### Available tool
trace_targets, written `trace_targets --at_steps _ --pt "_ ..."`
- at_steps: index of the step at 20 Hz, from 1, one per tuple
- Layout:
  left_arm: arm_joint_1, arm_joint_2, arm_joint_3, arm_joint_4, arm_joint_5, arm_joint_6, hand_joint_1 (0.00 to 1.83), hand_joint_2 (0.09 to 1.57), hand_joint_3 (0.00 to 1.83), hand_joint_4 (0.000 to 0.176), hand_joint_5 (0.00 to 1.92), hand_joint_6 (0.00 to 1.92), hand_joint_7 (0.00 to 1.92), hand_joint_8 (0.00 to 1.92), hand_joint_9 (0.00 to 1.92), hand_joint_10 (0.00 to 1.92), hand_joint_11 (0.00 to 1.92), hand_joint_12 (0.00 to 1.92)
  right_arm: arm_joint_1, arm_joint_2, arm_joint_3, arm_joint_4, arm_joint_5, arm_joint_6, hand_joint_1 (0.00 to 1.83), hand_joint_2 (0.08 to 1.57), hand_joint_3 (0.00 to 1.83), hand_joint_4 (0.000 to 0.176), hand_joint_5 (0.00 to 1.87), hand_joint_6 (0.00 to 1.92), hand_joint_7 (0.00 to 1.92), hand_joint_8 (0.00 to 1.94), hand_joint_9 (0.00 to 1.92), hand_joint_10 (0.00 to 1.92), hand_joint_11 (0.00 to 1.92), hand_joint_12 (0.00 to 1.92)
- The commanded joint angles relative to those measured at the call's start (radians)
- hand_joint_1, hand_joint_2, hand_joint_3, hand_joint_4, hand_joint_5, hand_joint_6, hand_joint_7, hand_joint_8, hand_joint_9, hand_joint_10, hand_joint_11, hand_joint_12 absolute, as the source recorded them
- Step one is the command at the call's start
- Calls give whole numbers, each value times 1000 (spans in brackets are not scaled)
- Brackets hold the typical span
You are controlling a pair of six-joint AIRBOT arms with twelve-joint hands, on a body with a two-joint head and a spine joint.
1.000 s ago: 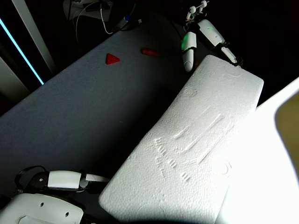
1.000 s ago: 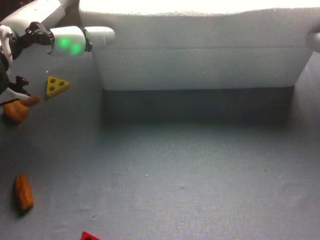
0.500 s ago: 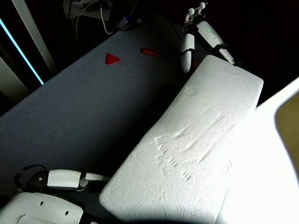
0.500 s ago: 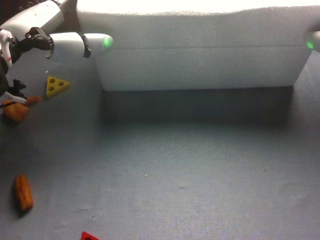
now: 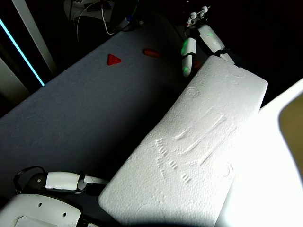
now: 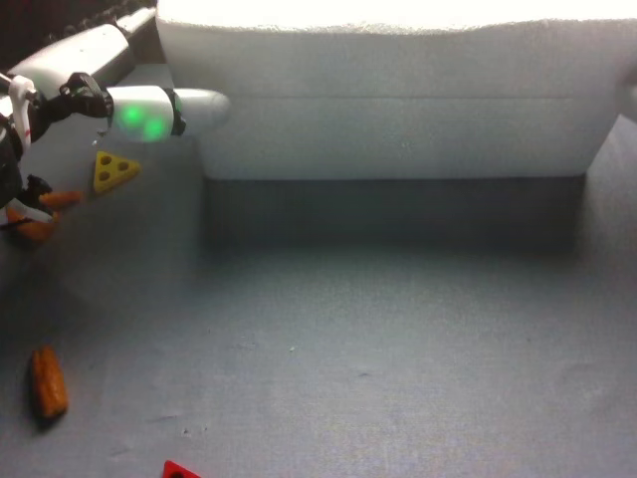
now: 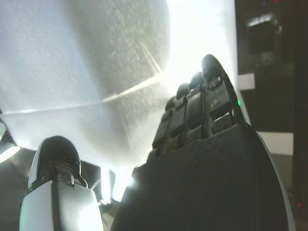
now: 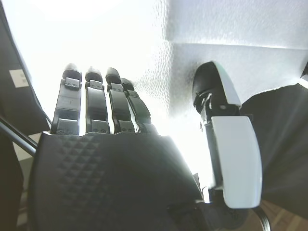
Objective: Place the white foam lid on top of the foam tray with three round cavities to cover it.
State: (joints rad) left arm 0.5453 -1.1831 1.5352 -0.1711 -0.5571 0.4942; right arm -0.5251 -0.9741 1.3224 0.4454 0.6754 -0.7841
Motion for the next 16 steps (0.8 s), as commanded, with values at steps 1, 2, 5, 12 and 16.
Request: trace_targets --at_steps 1,2,5,12,16 --pt "-1 1 3 0 -103 -3 290 991 0 5 27 0 0 0 0 0 0 300 -5 20 0 7 98 -2 502 1218 0 0 0 0 0 0 0 0 0 0" --pt "2 4 2 -2 -104 -3 301 995 1 5 18 0 0 0 0 0 0 303 -15 27 -4 18 101 -5 499 1221 0 0 0 0 0 0 0 0 0 0" --pt "19 15 -3 -17 -116 -3 319 1003 0 13 3 0 0 0 0 0 0 245 -40 46 -17 41 112 -11 508 1241 3 0 0 0 0 0 0 0 0 0" --pt "104 95 -86 -33 -212 -1 390 1046 9 0 50 12 0 0 0 0 0 3 -129 123 -111 37 180 -15 523 1208 0 0 0 0 0 0 0 0 0 0" --pt "181 156 -165 -42 -317 -3 446 1072 12 0 65 11 0 0 0 0 0 0 -205 162 -182 14 242 -13 501 1220 0 0 0 0 0 0 0 0 0 0"
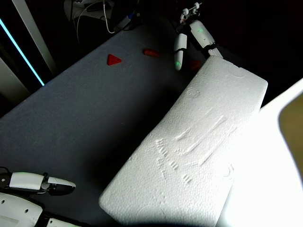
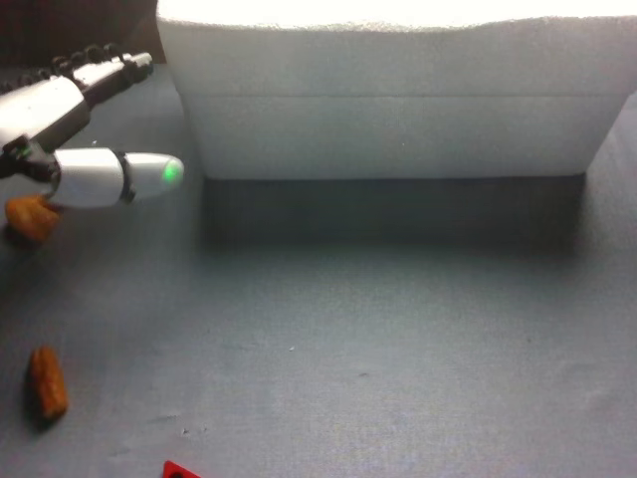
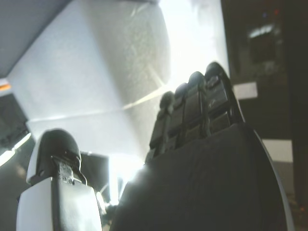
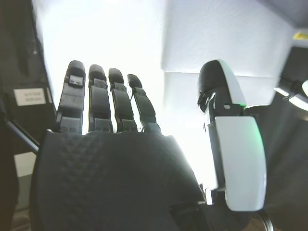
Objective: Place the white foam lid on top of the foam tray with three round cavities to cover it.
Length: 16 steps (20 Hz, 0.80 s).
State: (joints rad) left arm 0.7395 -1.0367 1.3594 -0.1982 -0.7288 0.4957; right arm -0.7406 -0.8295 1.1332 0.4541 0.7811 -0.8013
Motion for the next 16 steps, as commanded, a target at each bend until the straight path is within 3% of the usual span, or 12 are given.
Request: trace_targets --at_steps 1,8,10,11,13,16 --pt "9 26 -10 -16 -174 -7 462 1076 12 0 74 13 0 0 0 0 0 0 -9 25 -8 -6 153 11 495 1222 0 0 0 0 0 0 0 0 0 0" --pt "134 125 -143 31 -340 -43 442 1119 15 0 104 13 54 18 19 7 0 0 -113 86 -115 -116 237 64 424 1243 5 0 0 0 0 0 0 0 34 27" --pt "162 151 -181 64 -382 -58 401 1144 17 0 106 8 71 15 39 14 0 0 -127 103 -147 -163 252 74 424 1216 0 0 16 6 0 0 0 0 0 311" --pt "176 158 -195 73 -404 -71 401 1144 17 0 106 8 71 15 39 14 0 0 -129 108 -161 -191 258 81 424 1216 0 0 16 6 0 0 0 0 0 311" --pt "200 159 -211 88 -443 -101 355 1172 20 0 80 0 65 8 54 17 0 0 -129 110 -181 -238 268 92 429 1240 1 0 3 0 0 0 13 5 0 572" --pt "219 153 -236 121 -481 -126 307 1194 16 0 53 0 55 2 53 12 0 0 -129 110 -201 -316 272 122 412 1306 3 0 0 0 0 0 12 3 0 643"
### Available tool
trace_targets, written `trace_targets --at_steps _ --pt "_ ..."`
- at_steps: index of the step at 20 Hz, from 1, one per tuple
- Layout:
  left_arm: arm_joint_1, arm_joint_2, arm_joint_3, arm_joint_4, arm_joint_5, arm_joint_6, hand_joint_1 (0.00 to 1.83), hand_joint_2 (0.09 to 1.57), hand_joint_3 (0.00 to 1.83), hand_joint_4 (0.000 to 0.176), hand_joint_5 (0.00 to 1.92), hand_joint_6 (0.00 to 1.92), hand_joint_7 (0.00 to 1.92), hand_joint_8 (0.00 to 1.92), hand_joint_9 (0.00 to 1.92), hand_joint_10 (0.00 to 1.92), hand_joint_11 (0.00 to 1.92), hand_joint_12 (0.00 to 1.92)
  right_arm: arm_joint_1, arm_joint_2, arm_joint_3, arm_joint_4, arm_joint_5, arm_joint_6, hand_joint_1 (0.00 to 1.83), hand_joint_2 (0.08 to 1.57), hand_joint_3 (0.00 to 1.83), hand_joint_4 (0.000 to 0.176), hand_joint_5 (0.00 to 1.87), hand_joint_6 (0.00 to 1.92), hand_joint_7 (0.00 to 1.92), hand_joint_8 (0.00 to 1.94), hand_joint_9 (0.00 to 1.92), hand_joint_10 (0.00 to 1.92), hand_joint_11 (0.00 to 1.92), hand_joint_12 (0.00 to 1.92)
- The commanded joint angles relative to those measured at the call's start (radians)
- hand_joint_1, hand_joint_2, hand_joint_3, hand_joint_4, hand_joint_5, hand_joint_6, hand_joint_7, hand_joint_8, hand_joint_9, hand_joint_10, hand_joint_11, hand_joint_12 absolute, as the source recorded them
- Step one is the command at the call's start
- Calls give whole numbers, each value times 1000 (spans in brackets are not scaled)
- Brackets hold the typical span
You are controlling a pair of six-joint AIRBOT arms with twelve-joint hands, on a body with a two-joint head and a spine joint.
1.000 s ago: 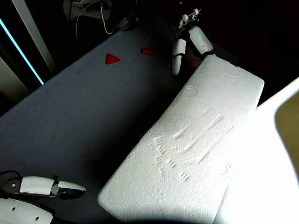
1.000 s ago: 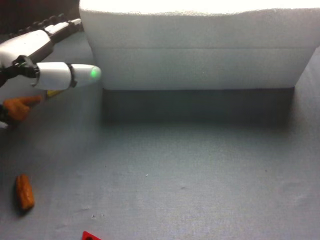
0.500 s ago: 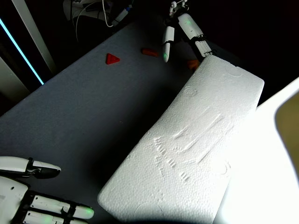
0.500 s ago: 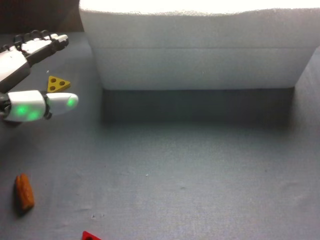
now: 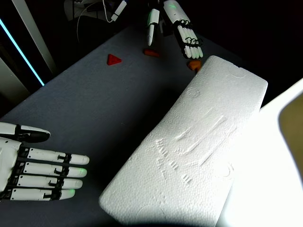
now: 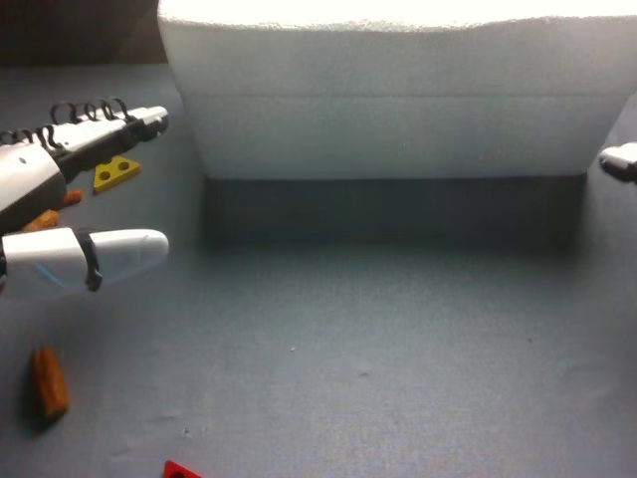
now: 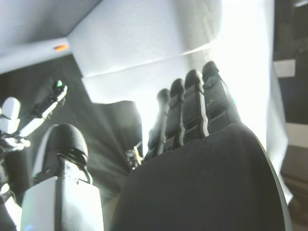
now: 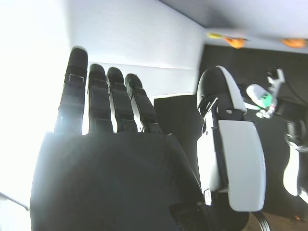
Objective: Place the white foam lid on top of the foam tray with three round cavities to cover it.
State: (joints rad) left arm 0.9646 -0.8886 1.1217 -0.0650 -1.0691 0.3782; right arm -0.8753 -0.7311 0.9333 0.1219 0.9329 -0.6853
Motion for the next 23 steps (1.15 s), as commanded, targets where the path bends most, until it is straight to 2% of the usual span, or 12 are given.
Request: trace_targets --at_steps 1,3,8,11,12,14,15,16,18,19,22,23 --pt "-4 -1 -5 4 -150 -20 306 1194 13 0 52 0 55 2 48 9 0 0 5 11 -9 -5 120 14 426 1286 0 0 0 0 0 0 12 2 0 633" --pt "-5 -13 -11 25 -164 -36 341 1191 7 0 59 2 54 0 39 4 0 0 5 5 -15 -37 121 34 421 1297 2 0 0 0 0 0 5 3 0 471" --pt "-50 -59 -1 136 -133 -104 293 1203 6 0 19 0 0 0 0 0 0 0 5 -13 -28 -94 133 69 411 1365 5 0 0 0 0 0 26 18 0 656" --pt "-90 -88 14 196 -106 -138 279 1212 7 0 15 3 0 0 0 0 0 0 5 -22 -24 -103 133 78 431 1398 3 0 0 0 2 0 0 0 0 169" --pt "-101 -96 20 211 -98 -145 303 1209 4 0 42 13 2 1 0 0 0 0 5 -24 -23 -104 133 78 453 1395 0 0 0 0 8 3 1 0 0 459" --pt "-124 -111 33 239 -82 -162 307 1211 4 0 40 11 0 0 0 0 0 0 5 -26 -21 -109 136 83 449 1395 0 0 0 0 1 0 0 0 0 479" --pt "-134 -117 37 248 -75 -165 337 1206 1 10 51 14 8 3 0 0 0 0 5 -26 -21 -111 136 83 448 1398 0 0 0 0 0 0 0 0 0 387" --pt "-143 -123 41 258 -71 -170 318 1209 3 43 17 4 1 0 0 0 0 0 5 -27 -21 -114 137 83 429 1393 0 0 0 0 0 0 0 0 0 375" --pt "-151 -127 43 269 -69 -176 325 1202 0 56 12 3 0 0 0 0 0 0 5 -26 -25 -123 141 86 449 1394 0 0 0 0 0 0 0 0 0 430" --pt "-154 -128 42 273 -71 -178 319 1203 0 45 15 4 0 0 0 0 0 0 5 -25 -28 -125 146 87 484 1383 0 0 0 0 0 0 0 0 0 284" --pt "-170 -128 40 287 -80 -184 329 1200 0 21 35 12 0 0 0 0 0 0 5 -7 -46 -127 173 87 487 1383 0 0 0 0 0 0 0 0 0 264" --pt "-179 -130 40 292 -80 -184 327 1211 3 0 50 15 0 0 0 0 0 0 1 0 -53 -126 186 87 473 1375 0 0 0 0 0 0 0 0 0 465"
